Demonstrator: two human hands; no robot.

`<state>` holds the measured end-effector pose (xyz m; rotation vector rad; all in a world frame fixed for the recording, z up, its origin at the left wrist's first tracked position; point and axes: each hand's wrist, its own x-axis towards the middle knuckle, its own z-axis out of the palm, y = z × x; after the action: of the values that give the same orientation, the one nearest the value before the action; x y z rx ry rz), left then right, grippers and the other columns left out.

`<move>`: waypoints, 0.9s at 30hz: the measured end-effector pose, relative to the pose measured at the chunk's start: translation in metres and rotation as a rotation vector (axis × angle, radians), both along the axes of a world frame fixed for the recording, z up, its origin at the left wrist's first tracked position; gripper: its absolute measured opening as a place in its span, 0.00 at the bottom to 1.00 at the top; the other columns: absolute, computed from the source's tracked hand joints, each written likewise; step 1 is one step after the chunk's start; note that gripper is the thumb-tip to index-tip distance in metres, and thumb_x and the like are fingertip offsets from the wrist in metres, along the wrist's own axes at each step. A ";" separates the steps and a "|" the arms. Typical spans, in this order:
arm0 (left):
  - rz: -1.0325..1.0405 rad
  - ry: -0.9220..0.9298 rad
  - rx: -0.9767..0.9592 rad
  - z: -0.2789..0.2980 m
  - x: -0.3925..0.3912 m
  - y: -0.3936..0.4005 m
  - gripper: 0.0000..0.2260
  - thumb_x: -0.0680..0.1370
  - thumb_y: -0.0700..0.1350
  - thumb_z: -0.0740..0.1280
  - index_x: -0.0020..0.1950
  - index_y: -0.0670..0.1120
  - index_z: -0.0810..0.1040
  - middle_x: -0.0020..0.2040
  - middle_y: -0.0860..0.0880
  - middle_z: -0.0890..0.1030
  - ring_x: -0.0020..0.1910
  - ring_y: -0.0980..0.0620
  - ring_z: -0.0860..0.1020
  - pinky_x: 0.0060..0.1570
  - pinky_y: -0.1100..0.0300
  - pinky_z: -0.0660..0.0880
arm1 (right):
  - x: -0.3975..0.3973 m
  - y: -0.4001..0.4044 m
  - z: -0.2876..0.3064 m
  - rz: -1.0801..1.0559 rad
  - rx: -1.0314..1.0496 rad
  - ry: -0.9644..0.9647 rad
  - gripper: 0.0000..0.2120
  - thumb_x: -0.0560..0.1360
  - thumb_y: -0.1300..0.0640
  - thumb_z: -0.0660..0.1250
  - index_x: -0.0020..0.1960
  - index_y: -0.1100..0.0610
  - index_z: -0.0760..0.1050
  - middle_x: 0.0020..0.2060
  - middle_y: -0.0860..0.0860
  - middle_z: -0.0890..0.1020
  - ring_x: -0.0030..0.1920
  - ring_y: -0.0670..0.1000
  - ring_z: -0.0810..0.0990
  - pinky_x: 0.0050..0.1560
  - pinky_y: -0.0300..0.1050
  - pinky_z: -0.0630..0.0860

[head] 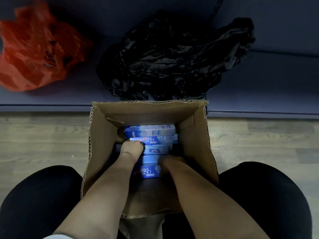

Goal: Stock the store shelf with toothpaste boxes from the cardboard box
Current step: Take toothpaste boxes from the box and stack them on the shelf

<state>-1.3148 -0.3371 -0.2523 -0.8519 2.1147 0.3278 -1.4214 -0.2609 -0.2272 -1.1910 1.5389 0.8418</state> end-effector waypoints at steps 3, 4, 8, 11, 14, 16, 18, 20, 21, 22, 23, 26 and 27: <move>0.061 0.001 0.030 0.002 0.001 0.000 0.16 0.80 0.36 0.55 0.68 0.43 0.68 0.67 0.44 0.73 0.65 0.45 0.73 0.59 0.54 0.71 | 0.000 -0.004 0.005 0.033 -0.056 0.001 0.24 0.77 0.55 0.64 0.70 0.58 0.65 0.69 0.57 0.69 0.67 0.58 0.70 0.64 0.51 0.69; 0.070 0.006 0.033 0.003 0.002 0.001 0.16 0.80 0.36 0.55 0.68 0.42 0.68 0.67 0.44 0.73 0.65 0.45 0.73 0.59 0.53 0.71 | 0.000 -0.004 0.007 0.044 -0.073 0.008 0.24 0.77 0.55 0.65 0.71 0.57 0.63 0.69 0.58 0.68 0.67 0.58 0.70 0.65 0.52 0.69; 0.081 0.030 0.024 0.008 0.002 0.003 0.17 0.79 0.34 0.56 0.68 0.40 0.67 0.66 0.42 0.73 0.65 0.43 0.72 0.62 0.53 0.69 | -0.001 -0.003 0.012 0.214 -0.161 -0.033 0.22 0.79 0.54 0.60 0.72 0.59 0.63 0.68 0.59 0.70 0.67 0.58 0.70 0.64 0.50 0.68; 0.060 0.094 -0.049 0.027 0.002 0.000 0.16 0.79 0.36 0.56 0.67 0.38 0.65 0.66 0.40 0.73 0.66 0.42 0.71 0.66 0.52 0.63 | 0.003 -0.006 0.032 0.295 -0.192 -0.018 0.23 0.79 0.56 0.61 0.72 0.60 0.62 0.69 0.59 0.69 0.67 0.58 0.70 0.65 0.49 0.68; 0.070 0.180 -0.128 0.065 0.002 -0.005 0.18 0.77 0.34 0.58 0.67 0.36 0.64 0.65 0.38 0.72 0.65 0.42 0.70 0.68 0.52 0.61 | 0.003 -0.014 0.073 0.287 -0.222 0.008 0.21 0.80 0.58 0.59 0.72 0.61 0.64 0.70 0.59 0.68 0.69 0.58 0.68 0.65 0.48 0.68; 0.126 0.226 -0.180 0.103 0.003 -0.006 0.18 0.77 0.34 0.59 0.67 0.36 0.64 0.64 0.37 0.72 0.65 0.41 0.70 0.68 0.51 0.61 | 0.004 -0.017 0.112 0.176 -0.323 0.063 0.18 0.80 0.61 0.59 0.69 0.61 0.68 0.67 0.59 0.71 0.67 0.58 0.71 0.63 0.50 0.70; 0.179 0.281 -0.208 0.150 0.005 -0.004 0.20 0.75 0.35 0.61 0.67 0.36 0.64 0.63 0.38 0.72 0.64 0.41 0.70 0.69 0.51 0.60 | 0.000 -0.017 0.155 0.092 -0.389 0.100 0.16 0.79 0.63 0.58 0.66 0.60 0.70 0.64 0.58 0.74 0.64 0.57 0.73 0.60 0.49 0.72; 0.194 0.355 -0.275 0.201 0.008 0.001 0.22 0.71 0.38 0.69 0.63 0.35 0.68 0.58 0.38 0.75 0.60 0.41 0.74 0.66 0.52 0.65 | -0.002 -0.013 0.205 0.111 -0.516 0.109 0.15 0.78 0.64 0.58 0.65 0.61 0.68 0.63 0.57 0.75 0.63 0.58 0.73 0.59 0.49 0.70; 0.191 0.413 -0.317 0.228 0.010 0.003 0.25 0.64 0.40 0.76 0.57 0.35 0.74 0.51 0.39 0.79 0.52 0.42 0.78 0.60 0.53 0.71 | -0.002 -0.009 0.230 0.107 -0.565 0.122 0.16 0.78 0.65 0.58 0.65 0.61 0.68 0.62 0.58 0.75 0.63 0.58 0.73 0.60 0.48 0.70; 0.172 0.473 -0.360 0.252 0.014 0.004 0.27 0.53 0.41 0.81 0.48 0.36 0.78 0.42 0.41 0.81 0.42 0.43 0.81 0.51 0.55 0.77 | -0.002 -0.005 0.259 0.095 -0.622 0.127 0.16 0.77 0.64 0.60 0.64 0.62 0.68 0.61 0.58 0.75 0.62 0.58 0.73 0.60 0.48 0.69; 0.159 0.521 -0.399 0.277 0.018 0.005 0.28 0.43 0.40 0.81 0.41 0.38 0.80 0.34 0.43 0.80 0.35 0.45 0.81 0.43 0.57 0.79 | 0.000 0.000 0.287 0.121 -0.711 0.137 0.16 0.74 0.63 0.64 0.61 0.62 0.71 0.58 0.58 0.78 0.60 0.57 0.75 0.59 0.46 0.70; 0.166 0.599 -0.472 0.354 0.030 0.009 0.27 0.40 0.37 0.79 0.38 0.39 0.81 0.31 0.44 0.79 0.30 0.45 0.80 0.39 0.58 0.80 | 0.006 0.013 0.365 0.148 -0.863 0.188 0.18 0.53 0.59 0.79 0.42 0.58 0.80 0.37 0.53 0.82 0.41 0.52 0.82 0.44 0.38 0.76; 0.161 0.617 -0.483 0.385 0.034 0.010 0.26 0.42 0.37 0.79 0.39 0.39 0.82 0.32 0.43 0.80 0.32 0.45 0.80 0.41 0.57 0.80 | 0.007 0.017 0.384 0.154 -0.923 0.203 0.20 0.46 0.59 0.80 0.36 0.56 0.80 0.31 0.51 0.80 0.35 0.50 0.81 0.38 0.36 0.76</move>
<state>-1.2810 -0.3275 0.1323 -1.3347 2.7653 0.1719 -1.4140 -0.2435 0.1566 -1.9337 2.1146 0.3213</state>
